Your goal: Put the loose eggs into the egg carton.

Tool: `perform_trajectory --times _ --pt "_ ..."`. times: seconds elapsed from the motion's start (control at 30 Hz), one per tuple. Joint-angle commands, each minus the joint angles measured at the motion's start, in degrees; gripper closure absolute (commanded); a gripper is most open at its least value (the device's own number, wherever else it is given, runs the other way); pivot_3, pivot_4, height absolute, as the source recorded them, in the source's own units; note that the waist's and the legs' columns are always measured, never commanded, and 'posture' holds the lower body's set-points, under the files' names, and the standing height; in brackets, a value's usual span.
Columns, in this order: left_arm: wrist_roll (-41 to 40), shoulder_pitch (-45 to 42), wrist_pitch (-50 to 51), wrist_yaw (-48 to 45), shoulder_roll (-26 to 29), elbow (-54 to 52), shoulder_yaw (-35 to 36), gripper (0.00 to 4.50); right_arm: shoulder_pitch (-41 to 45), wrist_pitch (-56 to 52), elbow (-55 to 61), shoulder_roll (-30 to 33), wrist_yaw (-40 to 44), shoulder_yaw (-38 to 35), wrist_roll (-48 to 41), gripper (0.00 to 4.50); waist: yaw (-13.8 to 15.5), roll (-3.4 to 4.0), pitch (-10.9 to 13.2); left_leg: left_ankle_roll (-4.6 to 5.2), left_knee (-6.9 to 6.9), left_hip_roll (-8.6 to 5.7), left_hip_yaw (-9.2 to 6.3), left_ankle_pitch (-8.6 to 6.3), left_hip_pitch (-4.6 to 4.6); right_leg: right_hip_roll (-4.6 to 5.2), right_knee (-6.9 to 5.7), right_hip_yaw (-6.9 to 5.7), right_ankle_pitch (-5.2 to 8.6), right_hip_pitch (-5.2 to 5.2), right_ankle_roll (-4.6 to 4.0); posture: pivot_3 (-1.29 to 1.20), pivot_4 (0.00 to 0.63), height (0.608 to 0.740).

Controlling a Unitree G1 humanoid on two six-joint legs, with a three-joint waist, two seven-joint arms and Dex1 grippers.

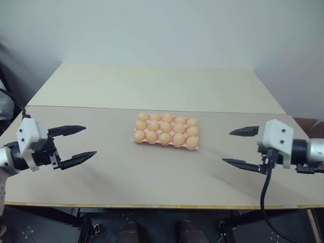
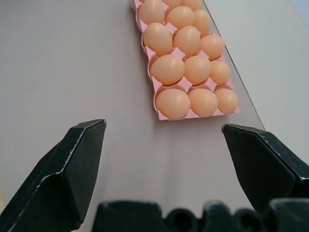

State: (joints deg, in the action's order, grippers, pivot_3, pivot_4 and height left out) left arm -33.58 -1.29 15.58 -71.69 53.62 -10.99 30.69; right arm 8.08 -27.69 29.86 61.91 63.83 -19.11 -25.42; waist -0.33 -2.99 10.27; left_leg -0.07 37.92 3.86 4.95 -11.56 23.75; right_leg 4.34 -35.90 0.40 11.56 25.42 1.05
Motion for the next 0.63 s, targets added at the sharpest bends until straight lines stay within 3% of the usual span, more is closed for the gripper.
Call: perform_trajectory --times 0.03,0.63 --pt "-2.4 2.0 2.6 0.2 1.8 -3.4 4.1 0.03 0.4 2.8 -1.4 1.6 2.2 -3.2 -0.5 0.0 0.0 0.0 0.0 0.0 0.0 0.01 0.0 0.0 0.0 0.0 0.0 0.0 0.0 0.0 -0.01 0.0 0.15 0.74" --pt "-4.7 8.5 7.1 3.3 1.5 -9.2 10.7 0.03 3.9 5.6 -6.0 2.1 3.0 1.1 0.3 0.0 -0.4 0.01 0.0 -0.03 -0.06 0.02 0.12 -0.02 0.05 -0.01 -0.03 0.09 0.02 0.23 -0.03 0.0 0.15 0.74"
